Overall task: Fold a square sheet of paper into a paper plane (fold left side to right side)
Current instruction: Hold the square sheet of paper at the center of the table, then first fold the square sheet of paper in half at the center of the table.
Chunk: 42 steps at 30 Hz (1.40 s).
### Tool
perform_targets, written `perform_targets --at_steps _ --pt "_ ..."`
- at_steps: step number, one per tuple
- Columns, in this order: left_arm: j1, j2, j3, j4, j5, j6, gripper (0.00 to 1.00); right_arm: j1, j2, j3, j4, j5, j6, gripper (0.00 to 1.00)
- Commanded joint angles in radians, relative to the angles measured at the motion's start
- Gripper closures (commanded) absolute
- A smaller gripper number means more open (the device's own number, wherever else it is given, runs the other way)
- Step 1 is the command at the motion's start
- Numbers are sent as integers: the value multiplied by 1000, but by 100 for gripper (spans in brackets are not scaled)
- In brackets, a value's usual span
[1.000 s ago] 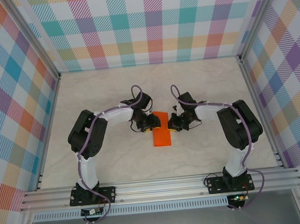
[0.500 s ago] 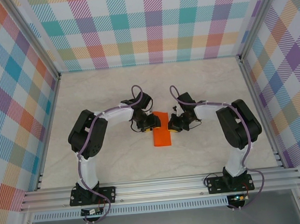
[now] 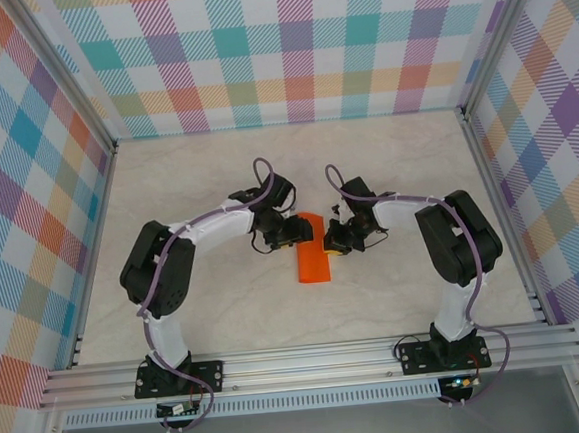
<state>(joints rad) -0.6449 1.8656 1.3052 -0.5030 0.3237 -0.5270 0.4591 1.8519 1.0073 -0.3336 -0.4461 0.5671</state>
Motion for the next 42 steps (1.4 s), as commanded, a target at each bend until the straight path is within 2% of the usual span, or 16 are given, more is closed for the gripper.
perform_targets --at_steps 1,5,10,13,16,21,34,42 --pt "-4 -81 3 -22 -23 15 44 9 60 -16 -85 89 -26 94" --pt "-5 -90 -23 43 56 10 48 9 61 -16 -87 90 -27 94" --pt "-8 -21 -37 156 201 -7 64 9 63 -16 -84 89 -26 94" --pt "-8 25 -40 203 246 -14 68 10 63 -16 -87 88 -25 94" --pt "-9 59 -42 202 239 -9 70 10 64 -16 -91 90 -25 94" --pt "-4 94 -45 141 154 32 71 11 67 -10 -113 102 -37 94" --pt "40 127 -120 173 129 40 70 11 92 -1 -146 117 -59 94" --pt "66 83 -155 165 131 56 64 10 98 4 -165 132 -67 95"
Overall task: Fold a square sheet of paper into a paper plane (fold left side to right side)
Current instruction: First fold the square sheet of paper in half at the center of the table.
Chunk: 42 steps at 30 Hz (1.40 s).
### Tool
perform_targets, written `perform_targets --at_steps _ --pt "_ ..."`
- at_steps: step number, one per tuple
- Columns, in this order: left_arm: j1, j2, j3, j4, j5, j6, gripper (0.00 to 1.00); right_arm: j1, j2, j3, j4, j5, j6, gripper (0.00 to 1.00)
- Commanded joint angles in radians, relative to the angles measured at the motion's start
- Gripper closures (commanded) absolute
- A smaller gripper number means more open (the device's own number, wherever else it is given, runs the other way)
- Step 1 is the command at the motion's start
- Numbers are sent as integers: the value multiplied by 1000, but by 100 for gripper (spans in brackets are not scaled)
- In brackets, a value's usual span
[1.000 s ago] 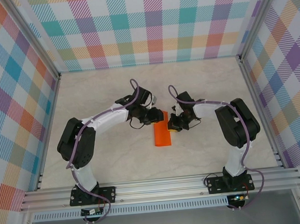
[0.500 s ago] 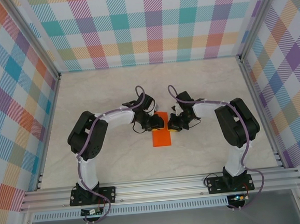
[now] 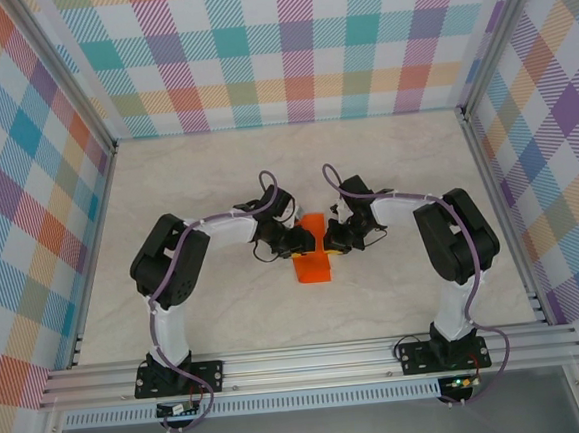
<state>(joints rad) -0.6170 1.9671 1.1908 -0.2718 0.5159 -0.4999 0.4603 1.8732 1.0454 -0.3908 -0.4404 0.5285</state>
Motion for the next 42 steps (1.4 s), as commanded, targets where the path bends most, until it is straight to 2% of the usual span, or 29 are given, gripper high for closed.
perform_targets --at_steps 1,12,18,21,28,34,42 --pt "42 -26 -45 -70 -62 32 63 10 77 -35 -109 129 -31 95" --pt "85 -141 -85 -95 -49 72 63 11 76 -27 -107 118 -32 95" --pt "82 -211 -83 -21 27 57 68 15 77 -22 -109 120 -32 95" --pt "68 -177 -52 32 74 46 72 16 79 -21 -111 125 -30 95" --pt "42 -15 64 39 101 41 74 17 83 -17 -120 127 -30 95" --pt "43 46 118 2 62 66 74 20 83 -11 -133 133 -35 95" --pt "65 77 87 2 15 83 74 20 85 -4 -156 152 -45 95"
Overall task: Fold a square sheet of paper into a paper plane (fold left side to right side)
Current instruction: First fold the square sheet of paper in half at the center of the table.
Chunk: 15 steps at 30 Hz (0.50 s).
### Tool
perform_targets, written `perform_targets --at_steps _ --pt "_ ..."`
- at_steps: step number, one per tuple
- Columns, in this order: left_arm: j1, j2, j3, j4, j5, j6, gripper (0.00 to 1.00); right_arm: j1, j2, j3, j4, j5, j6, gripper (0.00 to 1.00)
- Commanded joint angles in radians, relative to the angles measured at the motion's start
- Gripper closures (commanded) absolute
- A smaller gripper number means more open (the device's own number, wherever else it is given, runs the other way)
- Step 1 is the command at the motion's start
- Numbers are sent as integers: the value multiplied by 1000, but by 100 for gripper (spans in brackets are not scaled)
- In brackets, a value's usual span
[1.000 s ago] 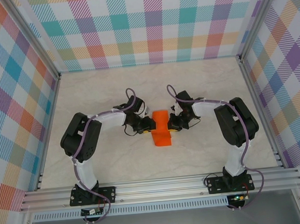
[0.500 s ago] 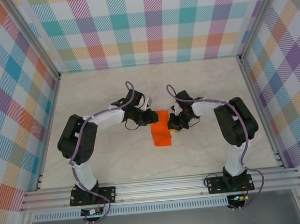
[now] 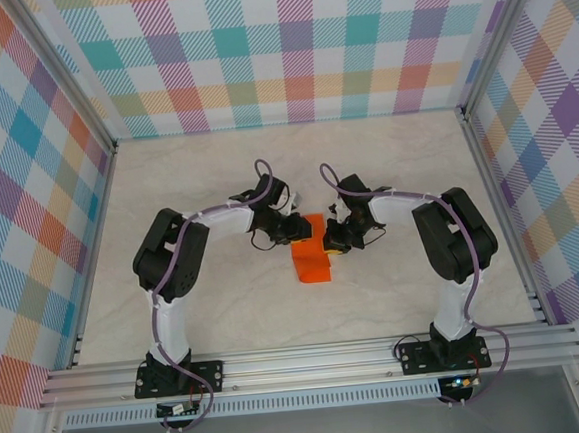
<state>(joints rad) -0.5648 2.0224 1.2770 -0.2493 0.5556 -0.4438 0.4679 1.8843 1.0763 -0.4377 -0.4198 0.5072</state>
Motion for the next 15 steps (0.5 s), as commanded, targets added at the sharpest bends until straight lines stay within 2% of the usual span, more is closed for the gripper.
perform_targets --at_steps 1,15 --pt "19 23 -8 -20 -25 27 74 12 76 -35 -112 133 -27 95" --pt "119 65 44 -19 -11 39 68 15 88 -32 -130 148 -36 95"
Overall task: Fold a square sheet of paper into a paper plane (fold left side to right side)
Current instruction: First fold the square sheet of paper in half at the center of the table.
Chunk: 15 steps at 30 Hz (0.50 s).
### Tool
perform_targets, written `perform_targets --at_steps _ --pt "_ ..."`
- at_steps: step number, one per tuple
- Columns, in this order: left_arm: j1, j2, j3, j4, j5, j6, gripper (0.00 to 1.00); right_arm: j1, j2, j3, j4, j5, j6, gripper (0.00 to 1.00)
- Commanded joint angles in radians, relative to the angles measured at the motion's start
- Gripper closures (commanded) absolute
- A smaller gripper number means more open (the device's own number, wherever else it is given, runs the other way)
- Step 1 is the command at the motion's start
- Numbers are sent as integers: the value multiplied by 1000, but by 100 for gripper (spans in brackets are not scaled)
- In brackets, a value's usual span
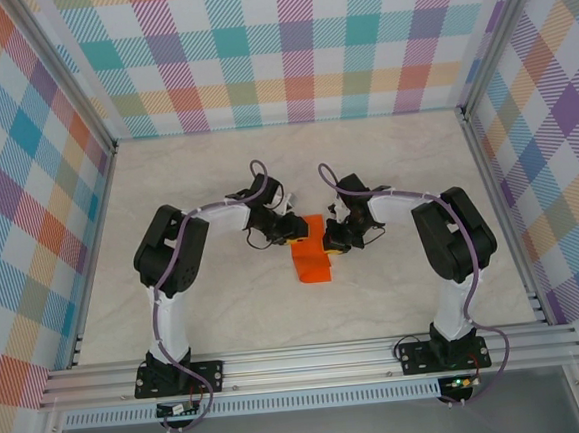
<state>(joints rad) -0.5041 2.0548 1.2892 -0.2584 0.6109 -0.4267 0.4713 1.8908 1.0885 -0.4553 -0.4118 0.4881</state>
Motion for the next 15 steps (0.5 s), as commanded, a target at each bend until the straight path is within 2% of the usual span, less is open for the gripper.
perform_targets --at_steps 1,15 --pt "65 34 41 -11 -64 21 68 12 82 -44 -112 140 -17 95" --pt "124 130 203 -11 -60 9 67 13 74 -44 -110 135 -16 95"
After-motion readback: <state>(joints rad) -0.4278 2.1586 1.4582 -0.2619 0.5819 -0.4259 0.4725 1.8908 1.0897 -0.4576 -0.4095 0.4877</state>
